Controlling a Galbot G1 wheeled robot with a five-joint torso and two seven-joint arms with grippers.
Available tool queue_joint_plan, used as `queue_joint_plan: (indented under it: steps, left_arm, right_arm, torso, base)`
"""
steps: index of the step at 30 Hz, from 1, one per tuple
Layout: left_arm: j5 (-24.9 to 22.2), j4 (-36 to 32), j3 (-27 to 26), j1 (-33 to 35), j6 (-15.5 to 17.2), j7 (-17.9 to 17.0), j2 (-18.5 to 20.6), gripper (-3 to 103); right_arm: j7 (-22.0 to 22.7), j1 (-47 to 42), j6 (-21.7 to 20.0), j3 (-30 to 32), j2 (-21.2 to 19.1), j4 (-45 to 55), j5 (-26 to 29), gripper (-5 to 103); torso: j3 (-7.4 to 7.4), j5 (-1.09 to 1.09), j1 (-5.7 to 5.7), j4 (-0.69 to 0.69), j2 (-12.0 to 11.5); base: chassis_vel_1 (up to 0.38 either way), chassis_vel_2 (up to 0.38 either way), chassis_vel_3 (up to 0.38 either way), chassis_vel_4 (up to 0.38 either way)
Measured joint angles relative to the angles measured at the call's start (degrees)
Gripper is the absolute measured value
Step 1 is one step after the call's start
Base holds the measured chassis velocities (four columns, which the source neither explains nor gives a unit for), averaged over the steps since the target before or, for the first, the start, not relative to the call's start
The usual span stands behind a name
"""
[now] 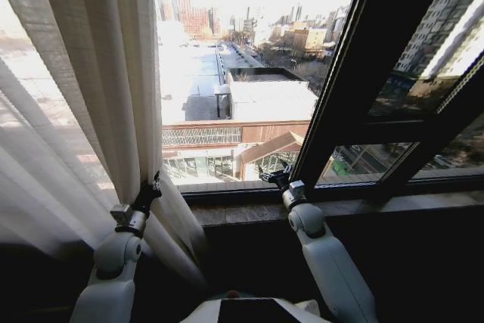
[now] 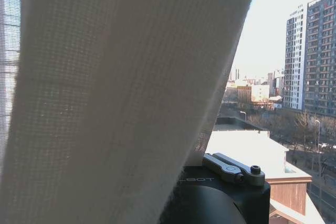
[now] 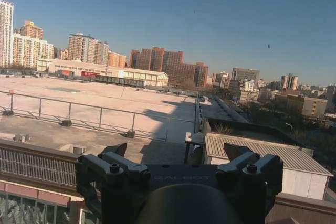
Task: Open the curtains by pulling them apart, changing their state from closed to fully open.
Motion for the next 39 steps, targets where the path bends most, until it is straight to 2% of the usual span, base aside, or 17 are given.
queue_joint_plan:
  steps: [8,14,16,25,29,39]
  left_arm:
    - [0.0,-0.7,-0.1,0.8,-0.3,0.0,-0.7,0]
    - [0.0,-1.0,-0.8,1.4,-0.7,-0.1,-0.8,0]
    - [-0.3,-1.0,-1.1,1.5,-0.8,0.0,-0.7,0]
    - [-1.8,0.4,-2.4,0.8,-0.9,-0.1,-0.2,0]
    - [-2.9,1.5,-3.7,0.3,-0.9,-0.1,0.4,0]
    - [-7.8,4.7,-12.1,0.3,-1.8,0.1,3.2,0]
  right_arm:
    - [-0.4,-1.0,0.2,0.3,-0.3,0.8,0.0,100]
    - [-0.4,-1.2,0.2,0.3,-0.1,1.4,0.0,100]
    - [-0.3,-1.2,0.1,0.0,0.0,1.5,0.0,100]
    - [0.0,-0.9,0.0,-0.4,0.4,1.0,-0.2,100]
    - [0.0,-0.7,0.0,-0.4,0.4,0.4,-0.2,100]
    - [0.0,-1.3,0.8,-0.2,0.0,-0.5,-0.2,100]
  torso:
    - [-0.01,-0.02,0.0,0.01,0.0]
    - [0.0,-0.02,0.0,0.0,0.0]
    - [0.01,0.05,0.0,-0.03,0.0]
    - [0.0,-0.04,0.0,0.01,0.0]
    - [0.0,-0.02,0.0,0.0,0.0]
    - [0.0,-0.01,0.0,0.0,0.0]
  base:
    - [0.26,0.281,-0.275,-0.278]
    - [0.035,0.026,-0.043,-0.029]
    - [-0.016,-0.016,0.026,0.021]
    - [-0.024,-0.029,0.016,0.022]
    - [0.0,0.0,0.0,0.0]
    - [0.0,0.0,0.0,0.0]
